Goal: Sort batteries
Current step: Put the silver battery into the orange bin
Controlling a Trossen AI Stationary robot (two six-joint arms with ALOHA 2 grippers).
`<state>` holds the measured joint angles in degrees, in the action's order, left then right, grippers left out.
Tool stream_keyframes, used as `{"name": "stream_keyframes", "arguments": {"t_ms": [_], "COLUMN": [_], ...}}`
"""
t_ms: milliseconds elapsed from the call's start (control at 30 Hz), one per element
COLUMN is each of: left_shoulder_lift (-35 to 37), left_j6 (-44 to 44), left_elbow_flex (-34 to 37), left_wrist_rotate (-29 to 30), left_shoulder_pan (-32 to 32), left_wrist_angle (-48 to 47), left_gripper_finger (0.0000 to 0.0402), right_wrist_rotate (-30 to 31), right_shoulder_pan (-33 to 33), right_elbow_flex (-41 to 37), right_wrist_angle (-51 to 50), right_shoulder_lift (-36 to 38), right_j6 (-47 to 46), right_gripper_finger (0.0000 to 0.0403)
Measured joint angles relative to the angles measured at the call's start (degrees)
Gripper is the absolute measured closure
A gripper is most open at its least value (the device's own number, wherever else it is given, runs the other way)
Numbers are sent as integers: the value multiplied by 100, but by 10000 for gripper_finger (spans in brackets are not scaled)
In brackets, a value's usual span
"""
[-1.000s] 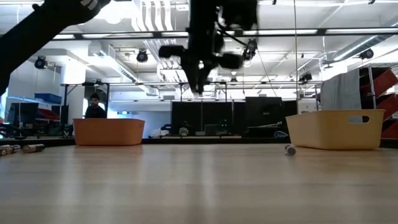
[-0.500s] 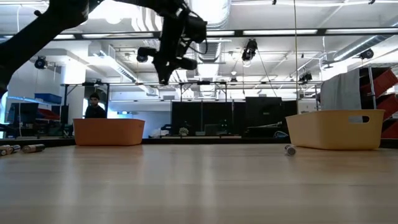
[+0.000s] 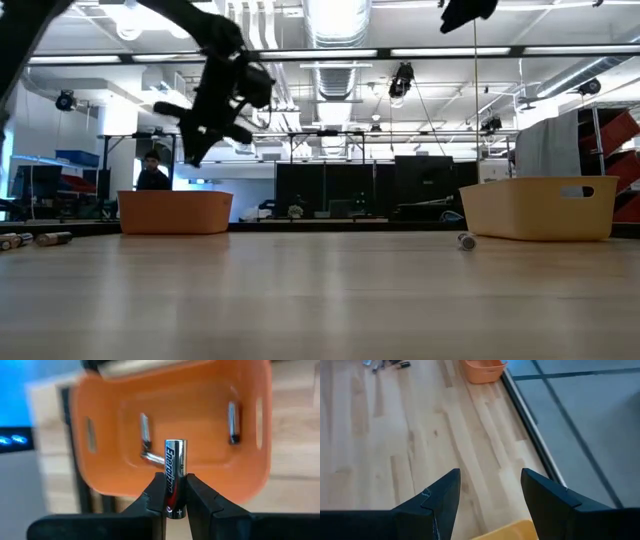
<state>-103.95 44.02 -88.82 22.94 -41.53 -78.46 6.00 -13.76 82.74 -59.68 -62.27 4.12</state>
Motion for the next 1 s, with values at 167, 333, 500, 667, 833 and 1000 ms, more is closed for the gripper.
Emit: {"name": "stream_keyframes", "arguments": {"t_ms": [167, 333, 500, 667, 833, 1000], "left_shoulder_lift": [472, 485, 250, -179, -514, -632], "left_j6": [43, -294, -900, -1490, -1963, -2152], "left_elbow_flex": [1301, 1894, 1958, 1938, 1792, 1758], "left_wrist_rotate": [-659, -1044, -1244, -1658, -1687, -1664], "left_shoulder_pan": [-543, -1012, -1442, -1892, -2016, -2014], "left_wrist_angle": [1387, 2331, 2752, 2874, 2888, 2899], "left_gripper_finger": [374, 374, 374, 374, 363, 344], "right_wrist_rotate": [-682, -756, -760, -751, -726, -575], "right_shoulder_pan": [-276, -290, -290, -290, -240, -225], "right_elbow_flex": [-2, 22, 22, 26, 26, 37], "right_wrist_angle": [301, 312, 285, 426, 1017, 1567], "right_shoulder_lift": [-429, -875, -1127, -1264, -1328, -1368], "right_j6": [113, 55, -693, -1642, -1805, -1956], "right_gripper_finger": [202, 202, 202, 202, 202, 202]}}
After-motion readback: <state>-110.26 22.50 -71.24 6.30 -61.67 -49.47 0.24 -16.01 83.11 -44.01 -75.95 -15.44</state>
